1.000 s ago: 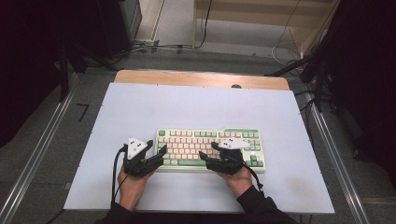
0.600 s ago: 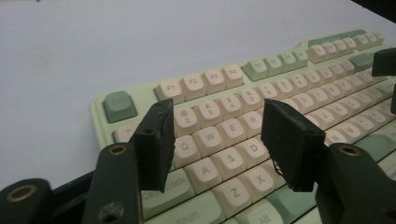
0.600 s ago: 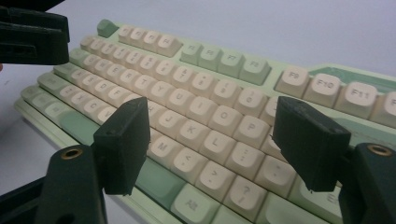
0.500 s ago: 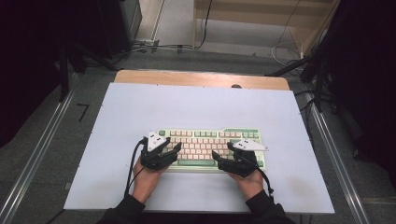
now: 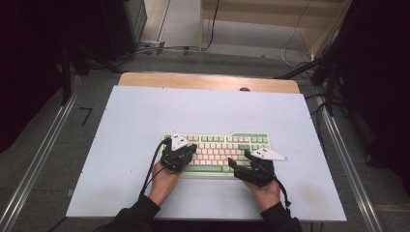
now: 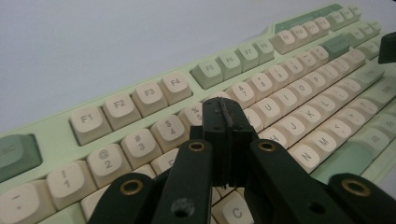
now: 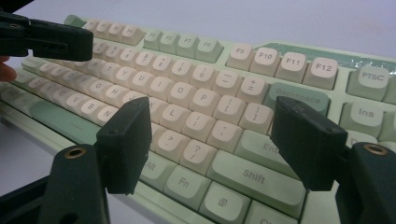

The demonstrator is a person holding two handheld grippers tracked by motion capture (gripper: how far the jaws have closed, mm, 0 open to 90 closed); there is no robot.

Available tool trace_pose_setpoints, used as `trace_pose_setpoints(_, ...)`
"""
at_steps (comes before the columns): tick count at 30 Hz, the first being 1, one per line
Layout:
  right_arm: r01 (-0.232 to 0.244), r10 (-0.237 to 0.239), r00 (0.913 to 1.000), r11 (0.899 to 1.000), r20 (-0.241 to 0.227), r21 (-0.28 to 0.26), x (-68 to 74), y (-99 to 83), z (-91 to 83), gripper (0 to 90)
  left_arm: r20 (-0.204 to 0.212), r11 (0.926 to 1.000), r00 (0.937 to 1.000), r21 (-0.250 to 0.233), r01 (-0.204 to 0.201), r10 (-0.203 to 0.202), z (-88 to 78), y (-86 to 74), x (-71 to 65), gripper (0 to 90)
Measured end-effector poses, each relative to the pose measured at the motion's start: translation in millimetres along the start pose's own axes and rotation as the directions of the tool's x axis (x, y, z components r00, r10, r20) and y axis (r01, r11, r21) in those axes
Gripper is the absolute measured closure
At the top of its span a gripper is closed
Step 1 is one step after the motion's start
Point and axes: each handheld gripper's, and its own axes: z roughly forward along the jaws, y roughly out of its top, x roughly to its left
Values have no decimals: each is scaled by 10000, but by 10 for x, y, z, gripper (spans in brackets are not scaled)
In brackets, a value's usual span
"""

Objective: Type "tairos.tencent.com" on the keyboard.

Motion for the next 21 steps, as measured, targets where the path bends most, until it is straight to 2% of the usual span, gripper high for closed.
trace_pose_setpoints(10,-201,202,9994,9998,288,-34,-65,-46,-80,280,89,9994,9996,220,-269,267,105,47,-55,900)
trace_pose_setpoints(21,-267,271,9987,9996,435,-88,-87,-65,-123,283,69,9991,9998,377,-174,171,135,55,-50,900)
